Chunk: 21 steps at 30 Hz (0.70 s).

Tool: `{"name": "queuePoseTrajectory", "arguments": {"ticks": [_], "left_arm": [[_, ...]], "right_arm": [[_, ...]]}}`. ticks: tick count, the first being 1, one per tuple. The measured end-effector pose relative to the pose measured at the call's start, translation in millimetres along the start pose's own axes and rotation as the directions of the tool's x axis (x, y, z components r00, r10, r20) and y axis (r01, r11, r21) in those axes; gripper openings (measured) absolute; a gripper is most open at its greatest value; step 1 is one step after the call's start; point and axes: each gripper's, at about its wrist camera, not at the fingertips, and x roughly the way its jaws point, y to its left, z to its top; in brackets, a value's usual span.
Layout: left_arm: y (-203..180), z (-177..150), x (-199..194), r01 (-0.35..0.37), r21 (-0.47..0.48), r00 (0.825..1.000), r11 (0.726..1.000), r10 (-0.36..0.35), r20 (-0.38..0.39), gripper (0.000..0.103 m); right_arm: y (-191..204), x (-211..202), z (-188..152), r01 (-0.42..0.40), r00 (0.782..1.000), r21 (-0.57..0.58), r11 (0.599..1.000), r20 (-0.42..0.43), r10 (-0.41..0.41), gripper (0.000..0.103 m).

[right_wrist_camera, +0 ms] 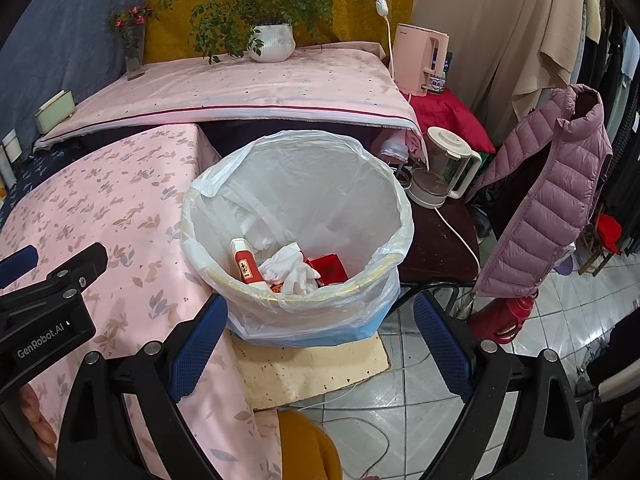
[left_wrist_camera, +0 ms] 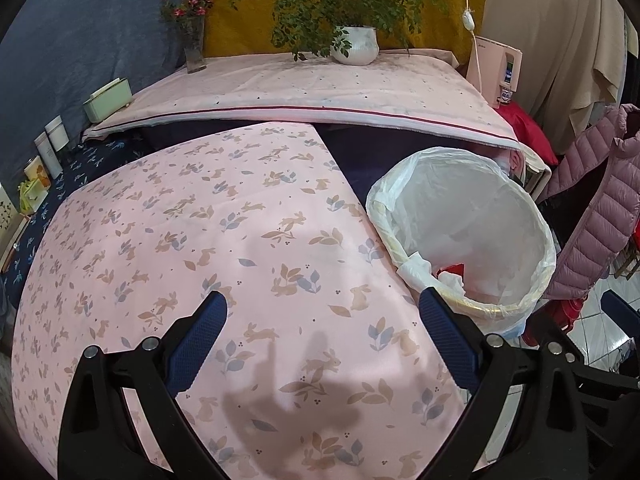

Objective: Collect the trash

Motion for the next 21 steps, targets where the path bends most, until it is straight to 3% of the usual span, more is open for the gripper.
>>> {"name": "queuePoseTrajectory", "arguments": {"ticks": [21], "left_arm": [[-2.2, -1.9, -1.4, -0.001, 0.002, 1.000, 1.000, 0.001, -0.001, 0.092]], "right_arm": [[-4.1, -1.7, -1.2, 0.000, 1.000, 0.006, 1.000, -0.001, 0.000, 0.090]]}}
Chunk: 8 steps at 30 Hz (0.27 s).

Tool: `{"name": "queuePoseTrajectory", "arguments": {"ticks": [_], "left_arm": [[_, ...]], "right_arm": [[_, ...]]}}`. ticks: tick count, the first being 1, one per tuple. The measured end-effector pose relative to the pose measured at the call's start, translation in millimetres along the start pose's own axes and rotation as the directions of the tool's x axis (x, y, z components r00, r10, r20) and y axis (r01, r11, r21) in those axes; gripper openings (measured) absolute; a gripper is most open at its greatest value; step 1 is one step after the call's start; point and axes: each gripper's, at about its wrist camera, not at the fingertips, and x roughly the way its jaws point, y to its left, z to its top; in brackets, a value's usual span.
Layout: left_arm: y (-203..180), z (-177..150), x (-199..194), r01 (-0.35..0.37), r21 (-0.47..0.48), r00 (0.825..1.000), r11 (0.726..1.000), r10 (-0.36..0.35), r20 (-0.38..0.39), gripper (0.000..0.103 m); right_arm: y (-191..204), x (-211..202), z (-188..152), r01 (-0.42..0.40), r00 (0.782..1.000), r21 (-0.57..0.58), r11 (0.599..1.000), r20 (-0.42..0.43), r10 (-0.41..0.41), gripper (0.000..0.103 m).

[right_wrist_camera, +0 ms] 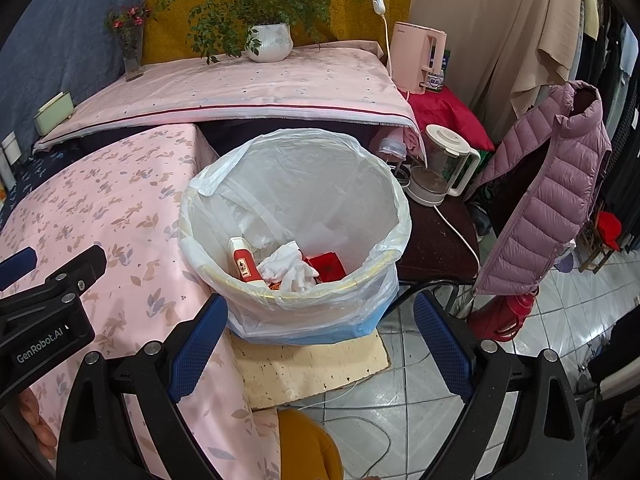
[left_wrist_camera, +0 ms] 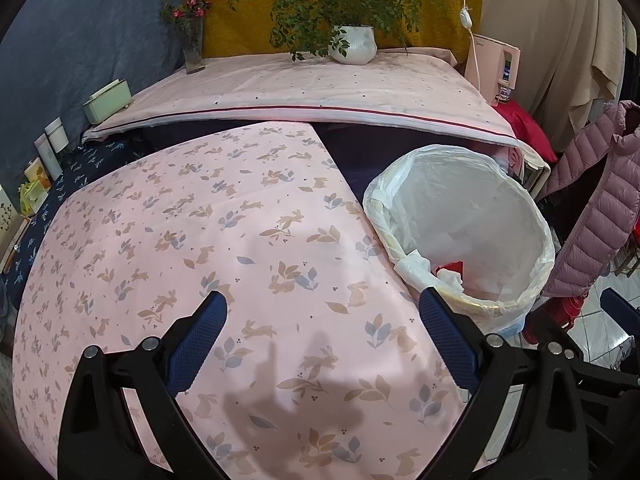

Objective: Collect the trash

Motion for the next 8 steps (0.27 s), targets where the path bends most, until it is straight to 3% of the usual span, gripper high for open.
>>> {"name": "queuePoseTrajectory", "arguments": {"ticks": [8], "left_arm": [[-0.9, -1.1, -0.8, 0.005, -0.001, 1.000, 1.000, -0.005, 0.005, 0.092]], "right_arm": [[0.0, -0.1, 0.0, -0.002, 1.000, 0.001, 1.000, 0.000, 0.002, 0.090]]}}
